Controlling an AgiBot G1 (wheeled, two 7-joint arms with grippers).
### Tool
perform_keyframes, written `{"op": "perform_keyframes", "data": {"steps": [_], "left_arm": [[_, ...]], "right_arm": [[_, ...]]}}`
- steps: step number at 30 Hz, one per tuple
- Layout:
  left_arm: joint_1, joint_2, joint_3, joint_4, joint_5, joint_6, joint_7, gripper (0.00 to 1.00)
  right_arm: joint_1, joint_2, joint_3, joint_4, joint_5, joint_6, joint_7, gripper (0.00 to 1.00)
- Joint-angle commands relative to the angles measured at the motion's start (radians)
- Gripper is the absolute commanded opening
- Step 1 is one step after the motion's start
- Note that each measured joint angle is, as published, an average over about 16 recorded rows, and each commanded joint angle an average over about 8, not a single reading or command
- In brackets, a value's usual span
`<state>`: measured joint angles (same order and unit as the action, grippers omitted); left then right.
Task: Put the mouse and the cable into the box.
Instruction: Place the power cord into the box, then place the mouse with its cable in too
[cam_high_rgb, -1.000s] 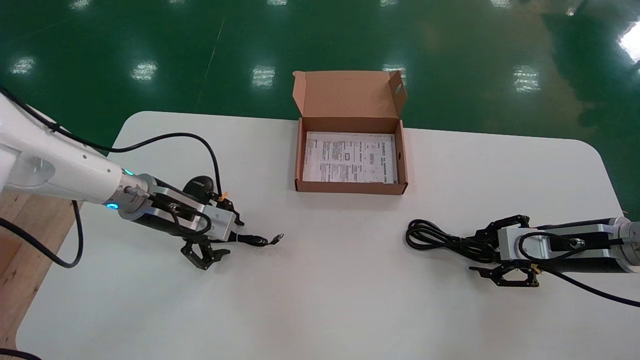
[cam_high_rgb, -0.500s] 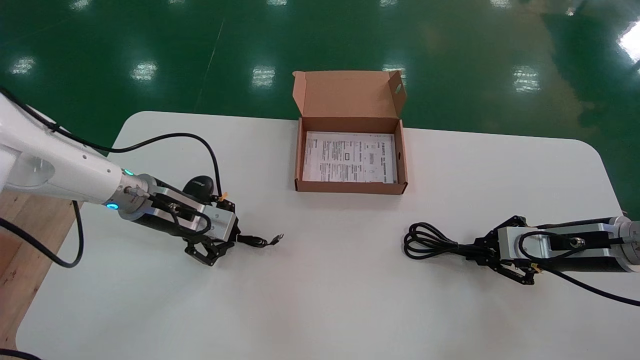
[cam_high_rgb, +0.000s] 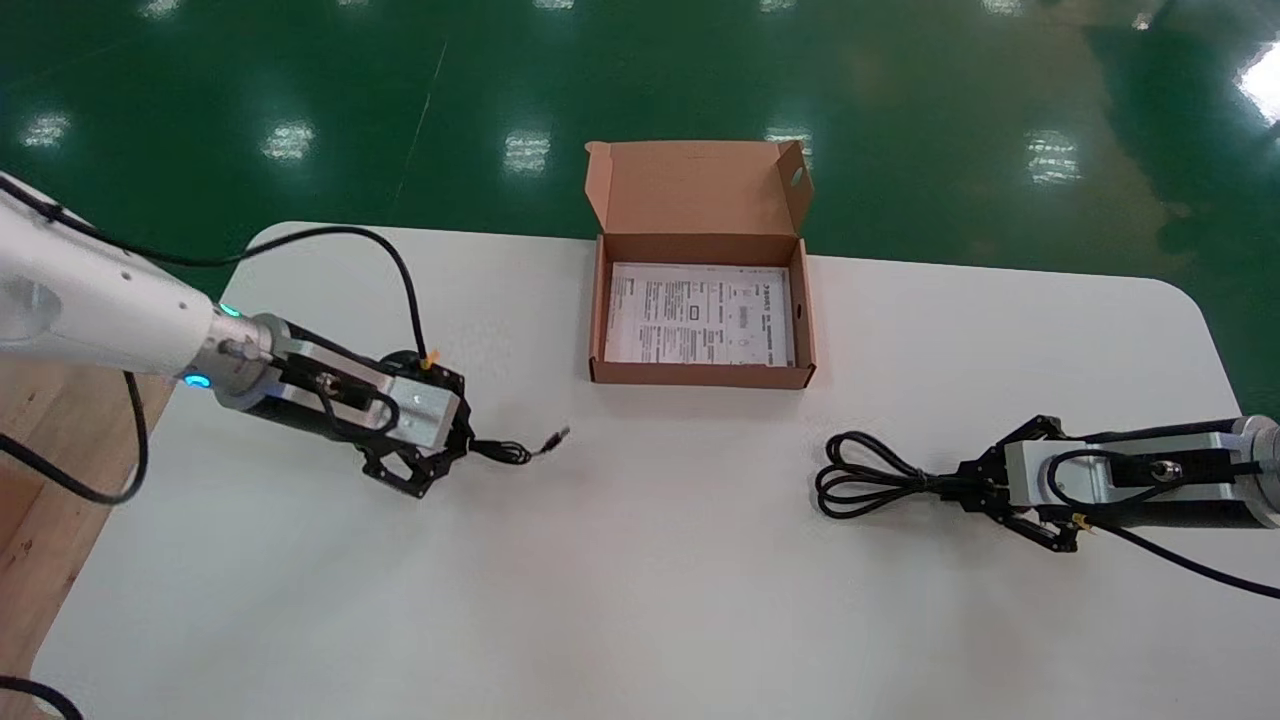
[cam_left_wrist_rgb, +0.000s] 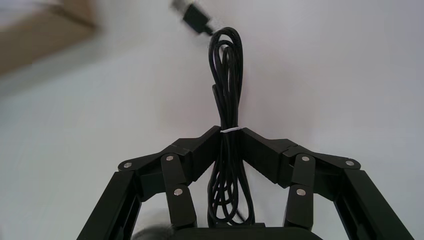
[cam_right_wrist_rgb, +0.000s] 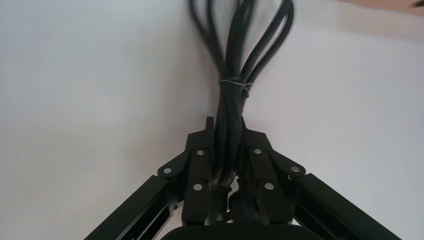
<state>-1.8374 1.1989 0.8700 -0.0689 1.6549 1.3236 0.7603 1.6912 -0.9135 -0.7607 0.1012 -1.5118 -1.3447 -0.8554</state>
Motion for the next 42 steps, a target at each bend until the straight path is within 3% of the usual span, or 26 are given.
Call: {"op": "perform_keyframes", "data": {"steps": [1,10,18,25,32,42], "left_arm": [[-0.017,-0.014,-0.006,-0.006,-0.009,0.015,0.007,0.0],[-0.173,-0.119,-0.059,-0.11,-0.075,0.059,0.061,0.0],[-0.288,-0.167,-0.135,-0.236,-0.168,0.027,0.094,0.0],[-0.36,-0.138,-0.156,-0.273,-0.18,-0.041,0.077,0.0],[-0.434,-0.098,-0.168,-0.255,-0.182,-0.097,0.113,0.0],[-0.498,-0.054,-0.161,-0.187,-0.164,-0.115,0.185,0.0]], "right_arm": [[0.01,0.004,0.002,0.008,0.002,0.0,-0.007,0.0],[0.119,-0.016,0.019,0.082,0.018,0.027,0.033,0.0],[0.142,-0.126,0.028,0.156,0.024,0.146,0.063,0.0],[0.101,-0.256,0.025,0.179,0.019,0.274,0.015,0.0],[0.079,-0.363,0.022,0.107,0.01,0.385,-0.06,0.0],[0.06,-0.434,0.03,0.014,0.021,0.532,-0.138,0.0]]}}
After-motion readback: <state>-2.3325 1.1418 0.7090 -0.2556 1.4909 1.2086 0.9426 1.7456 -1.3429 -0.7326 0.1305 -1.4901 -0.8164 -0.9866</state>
